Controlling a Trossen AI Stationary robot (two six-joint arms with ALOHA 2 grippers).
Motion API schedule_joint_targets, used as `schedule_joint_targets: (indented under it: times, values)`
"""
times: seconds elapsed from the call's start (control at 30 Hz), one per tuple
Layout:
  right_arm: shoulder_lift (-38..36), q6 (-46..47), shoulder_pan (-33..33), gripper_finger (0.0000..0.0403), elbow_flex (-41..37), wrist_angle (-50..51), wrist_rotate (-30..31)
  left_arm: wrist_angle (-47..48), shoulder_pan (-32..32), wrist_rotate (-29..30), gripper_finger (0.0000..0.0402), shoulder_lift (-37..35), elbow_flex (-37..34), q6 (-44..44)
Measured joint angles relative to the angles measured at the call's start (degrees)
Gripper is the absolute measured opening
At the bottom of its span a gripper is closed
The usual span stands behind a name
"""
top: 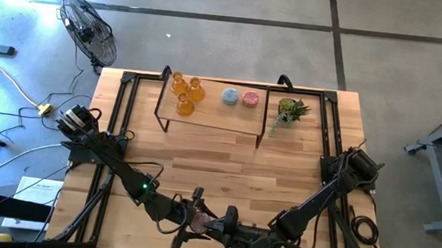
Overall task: Pick & Place candle stick holders
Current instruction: Put the red scented candle on the shelf
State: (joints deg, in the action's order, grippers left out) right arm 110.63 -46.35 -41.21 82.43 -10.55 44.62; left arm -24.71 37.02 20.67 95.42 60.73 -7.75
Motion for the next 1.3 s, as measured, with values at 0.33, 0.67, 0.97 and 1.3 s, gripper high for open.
schedule_joint_targets:
  times: [0.33, 0.67, 0.97, 1.3]
  values:
    - [-0.02, 0.45, 0.59, 0.0177, 0.0, 1.05, -0.22, 0.0, -0.01, 0.02, 0.0275, 0.0, -0.02, -0.02]
    - [-0.02, 1.97, 1.2, 0.0177, 0.0, 1.27, -0.19, -0.55, -0.01, 0.0, 0.0278, 0.0, -0.02, -0.14]
    - [-0.02, 4.17, 1.35, 0.0177, 0.0, 1.45, -0.26, -0.5, -0.01, -0.01, 0.0275, 0.0, -0.04, -0.17]
    - [0.0, 7.55, 1.4, 0.0177, 0.02, 1.68, -0.5, -0.29, 0.1, -0.17, 0.0275, 0.0, -0.04, -0.11]
